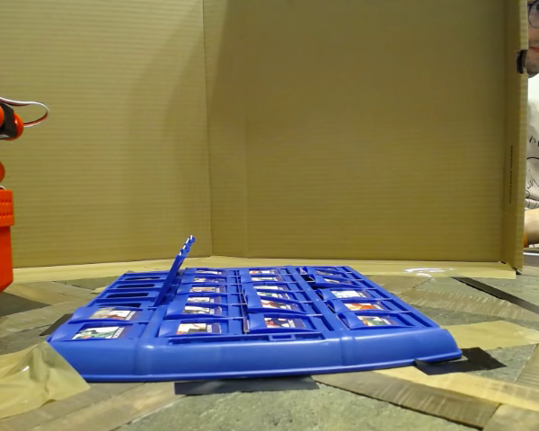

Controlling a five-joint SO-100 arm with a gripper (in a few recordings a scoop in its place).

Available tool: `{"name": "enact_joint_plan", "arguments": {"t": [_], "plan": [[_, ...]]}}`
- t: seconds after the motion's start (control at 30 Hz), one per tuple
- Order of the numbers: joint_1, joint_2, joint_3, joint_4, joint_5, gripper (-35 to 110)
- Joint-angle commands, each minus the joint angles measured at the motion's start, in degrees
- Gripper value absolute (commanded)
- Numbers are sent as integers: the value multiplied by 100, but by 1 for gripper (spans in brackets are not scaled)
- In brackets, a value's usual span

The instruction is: Flip A2.

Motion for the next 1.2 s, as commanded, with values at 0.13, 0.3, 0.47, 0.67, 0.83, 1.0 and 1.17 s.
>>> {"name": "enact_joint_plan", "arguments": {"t": [0.13, 0.3, 0.47, 0.67, 0.83, 1.0, 1.17], "plan": [[9, 9, 18, -9, 35, 0], [0, 9, 26, -9, -984, 0], [-62, 9, -18, 501, 439, 0], [-387, 53, -290, 2083, 694, 0], [-536, 18, -281, 2733, 773, 0], [-923, -316, -870, 3551, 791, 0], [-993, -387, -1063, 4043, 791, 0]]}}
